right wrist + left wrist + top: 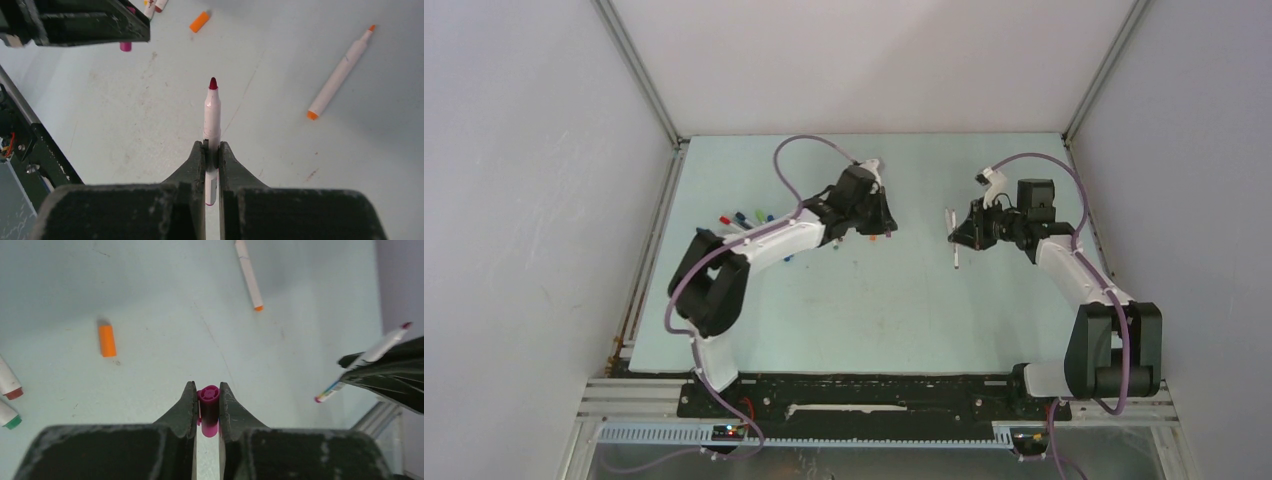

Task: Open the pen caps
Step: Place the pen cap at the center of the board.

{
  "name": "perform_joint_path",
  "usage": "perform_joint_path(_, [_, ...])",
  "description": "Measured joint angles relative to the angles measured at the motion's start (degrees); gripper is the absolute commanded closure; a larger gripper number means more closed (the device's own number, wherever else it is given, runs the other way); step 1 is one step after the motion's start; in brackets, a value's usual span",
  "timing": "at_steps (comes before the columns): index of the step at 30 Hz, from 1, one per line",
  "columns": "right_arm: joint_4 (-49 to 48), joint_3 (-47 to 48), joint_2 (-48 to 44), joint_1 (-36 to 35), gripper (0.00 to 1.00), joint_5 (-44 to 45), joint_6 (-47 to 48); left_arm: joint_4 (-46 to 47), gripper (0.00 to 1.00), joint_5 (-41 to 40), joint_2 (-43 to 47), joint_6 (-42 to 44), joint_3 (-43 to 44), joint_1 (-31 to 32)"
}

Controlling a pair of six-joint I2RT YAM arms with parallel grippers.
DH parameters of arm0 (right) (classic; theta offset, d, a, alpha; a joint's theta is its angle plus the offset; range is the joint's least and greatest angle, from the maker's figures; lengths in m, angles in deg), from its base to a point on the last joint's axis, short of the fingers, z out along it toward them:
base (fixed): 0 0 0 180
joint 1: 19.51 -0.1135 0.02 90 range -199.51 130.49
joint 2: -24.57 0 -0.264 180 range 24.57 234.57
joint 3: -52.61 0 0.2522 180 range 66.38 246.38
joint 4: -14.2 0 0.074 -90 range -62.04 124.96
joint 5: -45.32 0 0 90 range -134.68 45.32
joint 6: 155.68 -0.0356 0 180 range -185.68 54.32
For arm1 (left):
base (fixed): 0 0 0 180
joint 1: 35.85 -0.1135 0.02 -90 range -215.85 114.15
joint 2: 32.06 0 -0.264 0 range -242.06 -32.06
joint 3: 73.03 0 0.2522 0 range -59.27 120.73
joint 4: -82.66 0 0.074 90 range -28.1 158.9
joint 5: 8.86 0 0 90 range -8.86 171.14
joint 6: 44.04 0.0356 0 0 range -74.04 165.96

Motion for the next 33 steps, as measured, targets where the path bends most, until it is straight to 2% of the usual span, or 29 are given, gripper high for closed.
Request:
perform_joint_path(7, [-0.1,0.0,0.1,1.4,1.00,0.6,-1.0,-12.4,0.95,-7.6,-12.7,4.4,15.4,2.8])
perform_joint_path(17, [-0.3,0.0,0.3,3.1,1.00,0.5,-1.2,-23.1,0.91,-12.4,-24.3,7.3,25.8,2.5])
perform_joint_path(33, [-0.4,0.0,0.3,3.3,1.00,0.5,-1.4,-25.8,0.67,-14.2,-28.0,8.0,30.0,2.5])
